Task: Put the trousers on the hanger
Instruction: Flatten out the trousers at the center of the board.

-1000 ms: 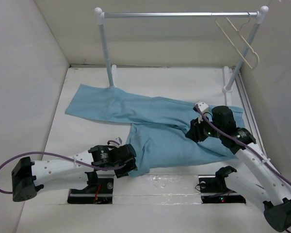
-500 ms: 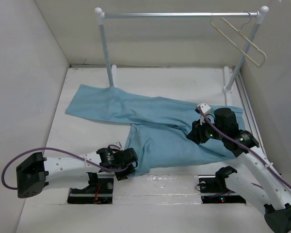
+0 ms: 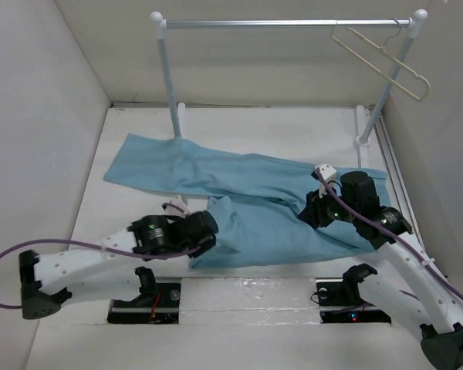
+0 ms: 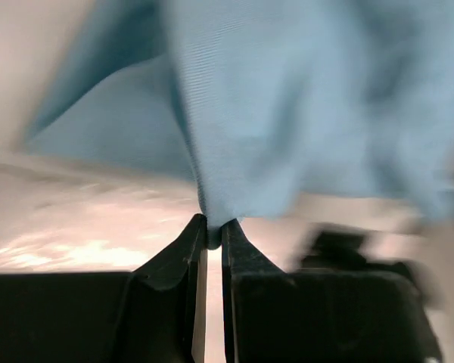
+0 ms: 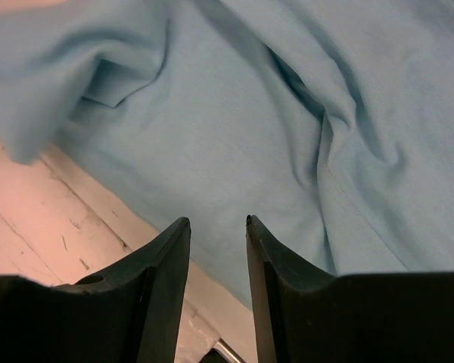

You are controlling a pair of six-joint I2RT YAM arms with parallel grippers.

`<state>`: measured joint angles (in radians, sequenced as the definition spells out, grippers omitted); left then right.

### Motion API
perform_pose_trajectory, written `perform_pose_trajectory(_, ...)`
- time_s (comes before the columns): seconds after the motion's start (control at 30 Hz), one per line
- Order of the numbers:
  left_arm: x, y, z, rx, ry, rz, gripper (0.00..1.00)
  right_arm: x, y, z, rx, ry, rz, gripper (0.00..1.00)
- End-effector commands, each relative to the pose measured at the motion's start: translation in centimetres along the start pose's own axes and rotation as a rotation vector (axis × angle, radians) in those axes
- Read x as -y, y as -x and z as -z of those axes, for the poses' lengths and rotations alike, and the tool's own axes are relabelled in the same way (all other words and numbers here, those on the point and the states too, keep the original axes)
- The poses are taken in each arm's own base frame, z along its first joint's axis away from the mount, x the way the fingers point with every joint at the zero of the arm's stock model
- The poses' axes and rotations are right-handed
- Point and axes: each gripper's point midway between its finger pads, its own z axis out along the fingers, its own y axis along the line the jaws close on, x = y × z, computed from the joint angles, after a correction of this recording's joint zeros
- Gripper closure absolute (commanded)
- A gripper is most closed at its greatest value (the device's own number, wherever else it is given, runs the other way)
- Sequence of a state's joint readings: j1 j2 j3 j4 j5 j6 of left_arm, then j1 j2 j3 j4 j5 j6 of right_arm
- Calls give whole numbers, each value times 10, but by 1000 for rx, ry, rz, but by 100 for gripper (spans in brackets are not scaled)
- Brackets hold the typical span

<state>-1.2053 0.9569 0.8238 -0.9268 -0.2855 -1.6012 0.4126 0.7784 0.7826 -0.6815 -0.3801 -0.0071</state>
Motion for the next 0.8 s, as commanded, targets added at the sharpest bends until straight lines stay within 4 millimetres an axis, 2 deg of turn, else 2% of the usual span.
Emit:
perform_pose_trajectory(0.0,18,108,79,389,-161,167,100,12,1,6,6,-89,-32,59)
perform_pose_trajectory(0.03,19,127,103,433,-240,238,100,22,-1,7,4,-139,-41,59)
perform_pose_trajectory(0.1,8,159,125,556,-278,332,100,31,-8,8,-17,-183,-67,59)
perform_pose_trajectory(0.13,1,170,144,586,-340,389,100,34,-10,9,-24,-205,-72,58)
perform_pose_trajectory(0.3,-24,215,204,790,-493,582,100,53,-7,9,-16,-255,-136,51)
perform_pose_trajectory(0.37,-28,230,225,873,-500,592,100,56,-9,5,-30,-245,-157,48)
perform_pose_trajectory(0.4,-33,242,237,969,-468,572,100,59,-9,3,-32,-251,-169,47)
perform_pose_trajectory(0.43,-23,249,248,1019,-431,514,100,63,-10,1,-30,-255,-184,46)
perform_pose_trajectory(0.47,-19,253,251,1062,-362,428,100,67,-12,-3,-39,-257,-200,46)
perform_pose_trajectory(0.5,-3,258,248,1115,-266,336,100,69,-10,-6,-29,-256,-210,44)
perform_pose_trajectory(0.53,8,262,254,1139,-225,285,100,72,-12,-9,-32,-248,-233,44)
perform_pose_trajectory(0.57,11,262,248,1158,-139,196,100,75,-14,-12,-39,-245,-249,43)
perform_pose_trajectory(0.6,29,262,235,1183,-43,100,100,79,-17,-15,-53,-250,-271,43)
perform_pose_trajectory(0.67,41,259,218,1182,20,26,100,97,-19,-11,-44,-312,-317,43)
perform_pose_trajectory(0.7,50,255,203,1173,46,-1,100,105,-17,-9,-20,-336,-335,43)
perform_pose_trajectory(0.77,48,246,172,1156,90,-45,100,128,-16,2,27,-414,-386,43)
